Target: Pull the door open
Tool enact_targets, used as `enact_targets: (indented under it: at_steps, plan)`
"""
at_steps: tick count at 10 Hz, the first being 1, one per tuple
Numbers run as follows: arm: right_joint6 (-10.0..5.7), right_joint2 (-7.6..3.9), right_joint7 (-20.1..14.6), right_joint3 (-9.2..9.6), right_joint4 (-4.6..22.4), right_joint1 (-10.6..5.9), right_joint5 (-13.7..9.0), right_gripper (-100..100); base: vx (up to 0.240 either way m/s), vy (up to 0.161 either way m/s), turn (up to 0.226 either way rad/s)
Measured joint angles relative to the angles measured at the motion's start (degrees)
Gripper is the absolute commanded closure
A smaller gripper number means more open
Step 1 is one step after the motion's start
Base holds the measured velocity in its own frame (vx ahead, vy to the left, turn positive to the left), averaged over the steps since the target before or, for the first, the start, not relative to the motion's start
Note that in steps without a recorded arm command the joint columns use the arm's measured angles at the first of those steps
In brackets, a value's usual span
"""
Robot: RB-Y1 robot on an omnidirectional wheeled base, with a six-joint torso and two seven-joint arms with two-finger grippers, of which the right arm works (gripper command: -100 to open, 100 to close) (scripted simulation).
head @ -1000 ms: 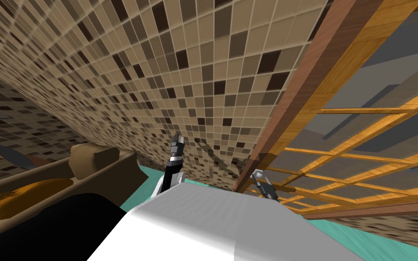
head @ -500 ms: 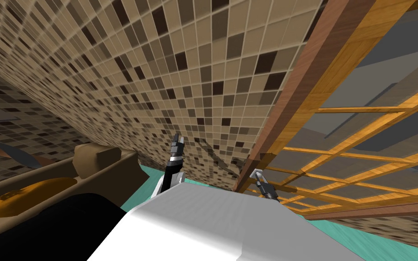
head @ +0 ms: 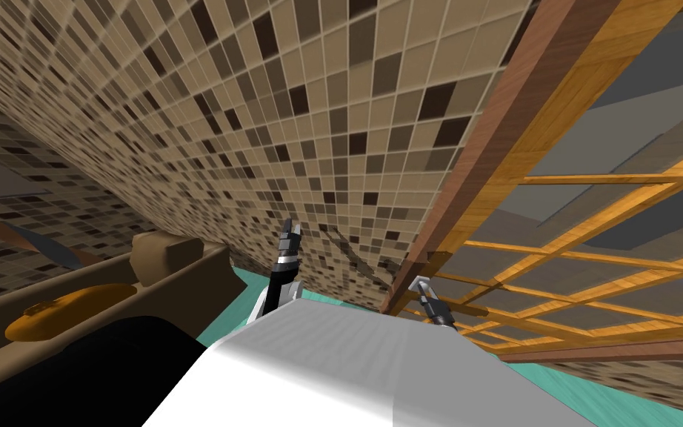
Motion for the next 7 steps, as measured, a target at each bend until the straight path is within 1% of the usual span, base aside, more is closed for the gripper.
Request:
enact_targets:
  at_steps: [5, 7]
  plan:
    - [0.32, -0.11, -7.58, 0.58, 0.06, -0.35, -1.91, 100, -0.035, -0.014, 0.050]
    - [0.37, -0.14, -10.02, 0.75, 0.17, -0.45, -2.45, 100, -0.029, -0.013, 0.054]
